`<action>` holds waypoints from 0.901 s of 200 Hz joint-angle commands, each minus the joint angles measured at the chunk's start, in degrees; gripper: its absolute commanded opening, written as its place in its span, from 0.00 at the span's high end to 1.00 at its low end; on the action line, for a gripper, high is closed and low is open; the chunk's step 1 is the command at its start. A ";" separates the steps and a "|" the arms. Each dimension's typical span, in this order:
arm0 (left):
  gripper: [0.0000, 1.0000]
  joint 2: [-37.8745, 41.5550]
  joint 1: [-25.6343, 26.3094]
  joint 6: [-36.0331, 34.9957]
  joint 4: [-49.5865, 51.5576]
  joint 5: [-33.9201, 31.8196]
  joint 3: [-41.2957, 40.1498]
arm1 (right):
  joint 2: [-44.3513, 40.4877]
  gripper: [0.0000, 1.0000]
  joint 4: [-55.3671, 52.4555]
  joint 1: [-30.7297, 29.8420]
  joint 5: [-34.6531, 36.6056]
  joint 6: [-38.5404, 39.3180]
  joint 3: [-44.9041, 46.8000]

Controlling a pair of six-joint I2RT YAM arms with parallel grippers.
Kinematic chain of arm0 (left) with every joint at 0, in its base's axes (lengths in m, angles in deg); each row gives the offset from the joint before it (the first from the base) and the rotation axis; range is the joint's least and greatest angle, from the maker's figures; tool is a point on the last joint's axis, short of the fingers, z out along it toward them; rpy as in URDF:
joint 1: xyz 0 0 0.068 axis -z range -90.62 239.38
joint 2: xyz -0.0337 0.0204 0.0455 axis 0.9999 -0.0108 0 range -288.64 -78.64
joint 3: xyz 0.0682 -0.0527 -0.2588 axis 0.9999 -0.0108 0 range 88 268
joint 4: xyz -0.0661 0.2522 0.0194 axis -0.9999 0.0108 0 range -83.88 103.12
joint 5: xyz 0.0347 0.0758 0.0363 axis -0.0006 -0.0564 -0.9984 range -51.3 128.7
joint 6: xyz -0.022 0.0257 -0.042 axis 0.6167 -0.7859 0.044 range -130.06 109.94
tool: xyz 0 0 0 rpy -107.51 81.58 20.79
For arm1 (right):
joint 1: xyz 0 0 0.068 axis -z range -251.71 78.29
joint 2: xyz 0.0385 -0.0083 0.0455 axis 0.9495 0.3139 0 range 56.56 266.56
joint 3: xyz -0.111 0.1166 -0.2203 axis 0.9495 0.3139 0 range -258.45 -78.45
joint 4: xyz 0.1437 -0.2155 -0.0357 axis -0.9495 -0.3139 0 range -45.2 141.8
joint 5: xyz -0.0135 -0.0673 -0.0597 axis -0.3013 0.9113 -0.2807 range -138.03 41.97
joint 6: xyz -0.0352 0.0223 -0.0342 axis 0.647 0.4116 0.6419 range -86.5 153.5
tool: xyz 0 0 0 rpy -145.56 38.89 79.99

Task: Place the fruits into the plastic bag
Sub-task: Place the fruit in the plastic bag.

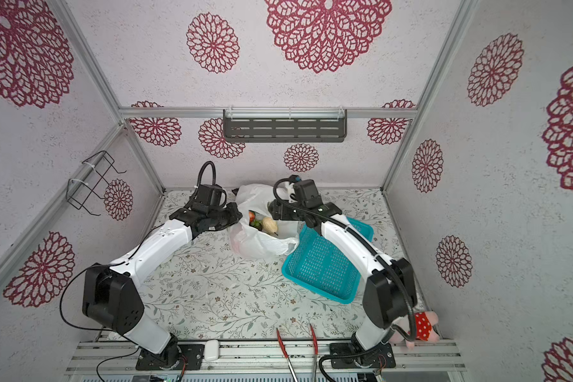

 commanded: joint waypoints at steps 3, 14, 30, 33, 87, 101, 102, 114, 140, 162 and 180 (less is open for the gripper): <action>1.00 3.25 0.25 0.07 0.46 -3.02 -0.42 | 8.26 0.55 -4.10 -2.66 -12.05 1.92 -5.80; 1.00 3.96 0.29 -0.03 0.70 -4.12 -0.56 | 11.84 0.55 -3.93 -3.23 -14.28 0.71 -8.42; 1.00 4.91 0.24 -0.34 1.63 -6.31 -0.56 | 16.68 0.53 -3.47 -3.44 -15.67 -1.90 -12.52; 1.00 5.04 0.24 -0.38 1.80 -6.56 -0.56 | 17.56 0.52 -3.33 -3.42 -15.79 -2.26 -13.39; 1.00 7.71 -0.68 0.17 4.31 -12.84 -1.15 | 22.56 0.09 7.41 -3.52 -27.64 -8.23 -18.41; 1.00 8.30 -1.41 0.79 4.43 -13.45 -1.76 | 20.06 0.01 10.63 -3.53 -28.76 -7.86 -14.92; 1.00 8.36 -1.46 0.82 4.38 -13.44 -1.82 | 19.78 0.01 10.73 -3.53 -28.79 -7.75 -14.70; 1.00 8.67 -2.07 1.15 4.12 -13.08 -2.29 | 17.44 0.01 10.87 -3.48 -28.10 -6.15 -12.46; 1.00 8.03 -2.40 1.22 3.92 -12.22 -2.32 | 12.64 0.01 7.92 -3.01 -23.96 -2.30 -9.49; 1.00 7.43 -2.41 1.37 3.72 -12.16 -2.28 | 8.06 0.01 4.63 -2.44 -20.24 1.63 -7.10; 1.00 6.61 -2.40 1.42 3.55 -12.15 -2.07 | 2.81 0.01 4.10 -1.51 -16.42 3.83 -3.03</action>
